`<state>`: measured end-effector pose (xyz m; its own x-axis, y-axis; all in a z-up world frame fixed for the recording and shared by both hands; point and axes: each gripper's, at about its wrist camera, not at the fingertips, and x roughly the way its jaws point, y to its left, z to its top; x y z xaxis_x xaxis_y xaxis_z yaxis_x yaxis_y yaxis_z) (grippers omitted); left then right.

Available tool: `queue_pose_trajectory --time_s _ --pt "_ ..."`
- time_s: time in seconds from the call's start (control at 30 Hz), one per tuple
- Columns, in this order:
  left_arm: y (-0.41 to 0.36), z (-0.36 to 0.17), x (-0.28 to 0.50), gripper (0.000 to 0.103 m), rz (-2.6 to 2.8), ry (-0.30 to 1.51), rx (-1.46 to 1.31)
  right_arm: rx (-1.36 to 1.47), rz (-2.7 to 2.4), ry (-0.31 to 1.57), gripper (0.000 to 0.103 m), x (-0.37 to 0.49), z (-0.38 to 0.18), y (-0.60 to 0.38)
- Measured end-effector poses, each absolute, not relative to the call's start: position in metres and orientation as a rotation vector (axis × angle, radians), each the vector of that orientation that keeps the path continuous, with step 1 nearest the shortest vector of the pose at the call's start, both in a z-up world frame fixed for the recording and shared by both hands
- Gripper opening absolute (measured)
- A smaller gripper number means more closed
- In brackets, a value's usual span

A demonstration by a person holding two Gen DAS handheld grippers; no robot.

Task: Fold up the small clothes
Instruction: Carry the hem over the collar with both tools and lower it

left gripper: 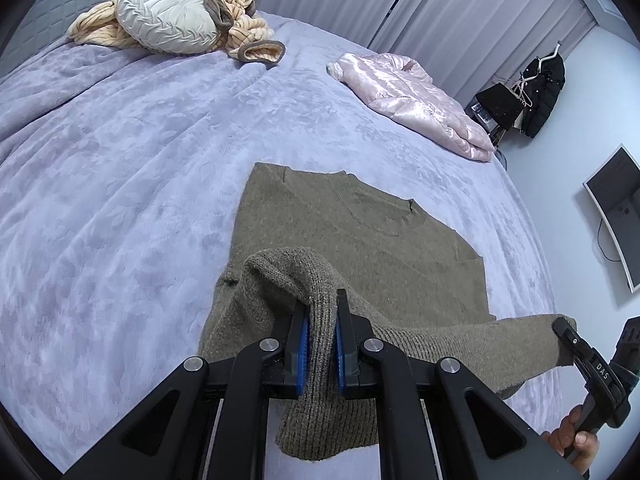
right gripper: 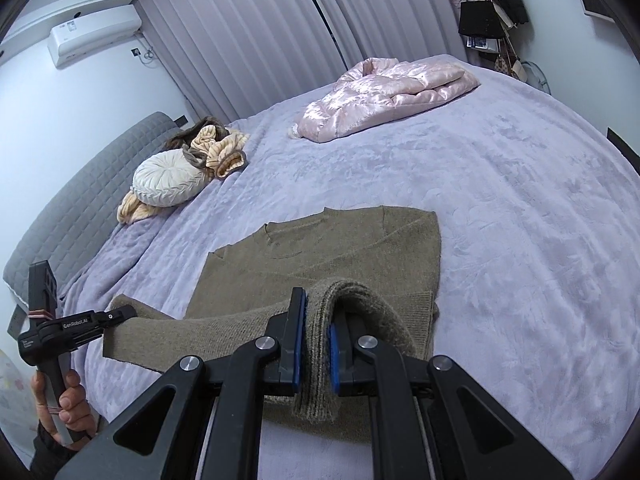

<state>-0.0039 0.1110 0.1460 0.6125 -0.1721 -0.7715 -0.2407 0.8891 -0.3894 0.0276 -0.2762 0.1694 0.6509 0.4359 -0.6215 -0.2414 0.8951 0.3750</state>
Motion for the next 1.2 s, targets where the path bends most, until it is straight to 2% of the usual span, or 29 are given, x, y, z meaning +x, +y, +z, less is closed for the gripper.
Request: queue_pose_trajectory --time_s 0.7,1.2 --pt "0.112 0.142 0.059 0.012 0.051 0.944 -0.460 0.253 0.369 0.795 0.011 0.085 0.164 -0.270" --pt "0.114 0.120 0.108 0.012 0.072 0.999 -0.443 0.255 0.351 0.835 0.011 0.135 0.148 -0.261"
